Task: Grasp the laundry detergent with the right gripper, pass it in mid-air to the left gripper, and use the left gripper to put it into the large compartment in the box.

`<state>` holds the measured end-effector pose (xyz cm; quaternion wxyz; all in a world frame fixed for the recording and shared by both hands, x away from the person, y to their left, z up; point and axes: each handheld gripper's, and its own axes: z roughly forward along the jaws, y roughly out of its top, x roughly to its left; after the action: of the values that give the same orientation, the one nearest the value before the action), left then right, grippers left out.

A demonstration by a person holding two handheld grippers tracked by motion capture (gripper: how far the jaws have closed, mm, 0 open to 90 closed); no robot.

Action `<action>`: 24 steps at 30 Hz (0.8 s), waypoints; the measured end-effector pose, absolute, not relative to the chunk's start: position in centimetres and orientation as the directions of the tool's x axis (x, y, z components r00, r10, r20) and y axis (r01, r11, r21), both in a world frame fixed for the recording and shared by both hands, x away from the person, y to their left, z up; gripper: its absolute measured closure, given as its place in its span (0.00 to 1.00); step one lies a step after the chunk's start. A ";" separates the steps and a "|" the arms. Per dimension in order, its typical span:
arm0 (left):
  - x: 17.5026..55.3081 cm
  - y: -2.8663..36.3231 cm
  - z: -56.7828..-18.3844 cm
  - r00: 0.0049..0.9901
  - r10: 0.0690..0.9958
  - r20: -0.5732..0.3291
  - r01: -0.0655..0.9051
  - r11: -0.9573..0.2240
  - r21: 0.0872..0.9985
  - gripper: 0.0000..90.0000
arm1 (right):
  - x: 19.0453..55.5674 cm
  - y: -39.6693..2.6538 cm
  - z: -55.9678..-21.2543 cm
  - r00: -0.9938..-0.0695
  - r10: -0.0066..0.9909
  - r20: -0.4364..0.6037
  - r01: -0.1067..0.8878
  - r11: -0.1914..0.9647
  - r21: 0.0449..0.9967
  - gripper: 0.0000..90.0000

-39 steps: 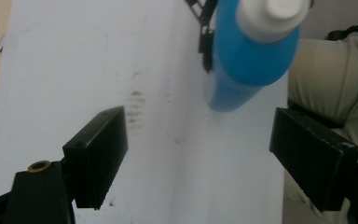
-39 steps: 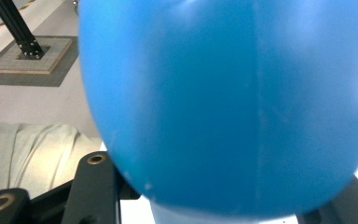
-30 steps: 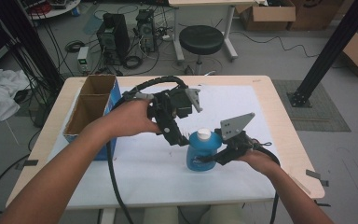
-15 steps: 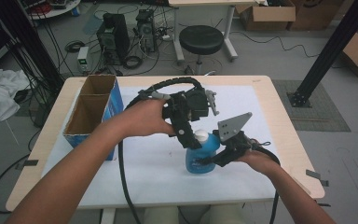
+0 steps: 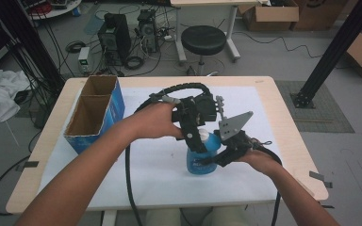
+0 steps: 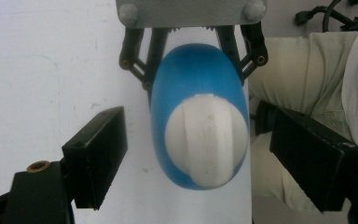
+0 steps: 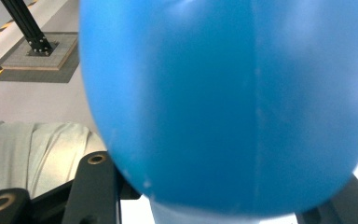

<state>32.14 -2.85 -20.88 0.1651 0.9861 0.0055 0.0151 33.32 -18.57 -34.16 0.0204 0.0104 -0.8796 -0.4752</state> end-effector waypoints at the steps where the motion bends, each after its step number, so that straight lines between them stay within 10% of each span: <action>1: 32.3 -2.9 -21.1 1.000 0.016 0.025 0.007 -0.948 0.317 0.22 | 33.3 -18.5 -34.1 -0.999 -0.038 0.026 0.001 0.549 0.836 0.49; 24: 32.6 -4.2 -22.8 1.000 -0.004 0.024 -0.009 -0.968 0.249 0.22 | 33.6 -18.4 -33.7 -0.999 -0.039 0.033 0.006 0.552 0.834 0.49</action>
<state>32.60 -4.21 -22.82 0.1256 0.9920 -0.0032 0.0114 33.60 -18.43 -33.72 0.0236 0.0093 -0.8807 -0.4730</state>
